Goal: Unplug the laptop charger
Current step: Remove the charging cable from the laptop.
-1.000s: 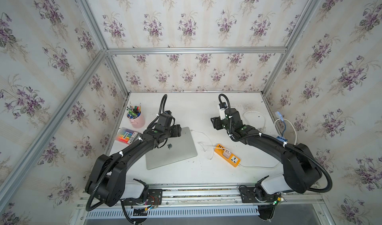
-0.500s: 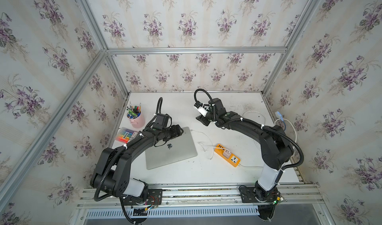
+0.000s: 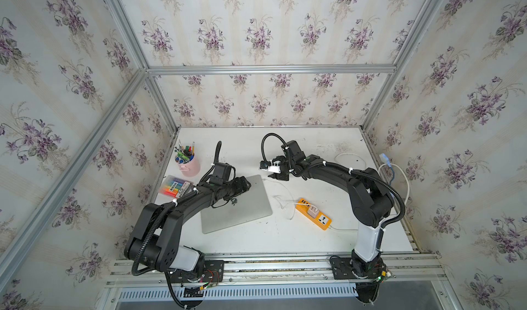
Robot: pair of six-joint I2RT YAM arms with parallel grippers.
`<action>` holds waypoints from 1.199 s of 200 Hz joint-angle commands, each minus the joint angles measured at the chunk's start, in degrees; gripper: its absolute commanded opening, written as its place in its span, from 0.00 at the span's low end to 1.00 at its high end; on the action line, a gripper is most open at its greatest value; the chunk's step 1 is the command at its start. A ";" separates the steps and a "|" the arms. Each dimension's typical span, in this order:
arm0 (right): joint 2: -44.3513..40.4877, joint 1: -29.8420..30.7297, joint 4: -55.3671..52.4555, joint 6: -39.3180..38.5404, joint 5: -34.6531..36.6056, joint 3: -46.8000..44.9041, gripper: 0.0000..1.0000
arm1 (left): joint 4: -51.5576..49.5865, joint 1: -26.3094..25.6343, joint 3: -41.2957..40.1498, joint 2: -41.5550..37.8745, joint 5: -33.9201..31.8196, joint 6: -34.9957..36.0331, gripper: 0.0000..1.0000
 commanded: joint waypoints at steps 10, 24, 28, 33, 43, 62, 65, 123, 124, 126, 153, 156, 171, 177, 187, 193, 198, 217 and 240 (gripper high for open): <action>4.59 0.88 -8.31 -6.54 -0.47 6.51 0.37 | 3.52 0.11 -0.92 0.65 -0.56 -1.31 0.81; 6.93 0.95 -11.06 -6.56 -0.89 9.86 0.33 | 4.63 0.09 -1.50 0.98 -0.15 -1.92 0.81; 7.23 0.95 -11.12 -6.56 -0.86 10.22 0.33 | 4.73 0.09 -1.51 1.18 -0.06 -2.04 0.81; 7.53 0.99 -11.12 -6.64 -0.77 10.35 0.32 | 4.86 0.21 -1.57 1.33 0.05 -2.17 0.81; 7.99 1.12 -10.99 -6.95 -0.72 10.36 0.32 | 5.03 0.33 -1.73 1.57 0.16 -2.34 0.81; 9.08 1.89 -10.50 -7.39 1.28 9.78 0.33 | 5.88 0.64 -2.40 1.66 -0.05 -3.06 0.81; 9.30 2.02 -10.36 -7.43 1.69 9.64 0.33 | 6.07 0.71 -2.57 1.66 -0.04 -3.11 0.81; 11.87 2.77 -8.88 -6.98 3.54 8.80 0.34 | 7.14 2.58 -5.11 0.11 -0.42 -3.52 0.81; 11.91 2.78 -8.90 -6.99 3.57 8.84 0.34 | 7.14 2.66 -5.13 0.05 -0.36 -3.48 0.81; 12.01 2.79 -8.79 -7.04 3.63 8.83 0.34 | 7.15 2.76 -5.22 -0.02 -0.27 -3.46 0.81; 13.07 2.88 -8.77 -7.00 4.51 9.75 0.34 | 7.58 3.94 -5.92 -0.25 0.61 -3.44 0.81; 13.14 2.88 -8.85 -6.95 4.58 9.85 0.34 | 7.65 4.00 -5.98 -0.35 0.66 -3.40 0.82; 13.70 2.88 -9.50 -7.08 4.42 10.77 0.33 | 7.85 4.31 -6.28 -0.57 0.70 -3.32 0.81; 14.01 2.89 -9.92 -7.17 4.35 11.27 0.33 | 7.93 4.38 -6.38 -0.60 0.71 -3.36 0.81; 14.40 2.88 -10.65 -7.27 4.00 12.27 0.32 | 8.10 4.50 -6.52 -0.54 0.83 -3.35 0.82; 14.68 2.92 -11.23 -7.35 3.95 12.84 0.31 | 8.20 4.49 -6.56 -0.46 0.93 -3.36 0.82; 14.97 2.95 -11.78 -7.42 3.81 13.23 0.30 | 8.30 4.55 -6.56 -0.44 0.92 -3.44 0.82; 15.88 2.97 -13.79 -7.61 3.85 14.75 0.27 | 8.86 4.66 -6.90 -0.05 0.90 -3.55 0.82; 16.22 3.06 -14.52 -7.95 4.01 14.76 0.26 | 9.25 4.86 -7.08 0.41 1.01 -3.73 0.82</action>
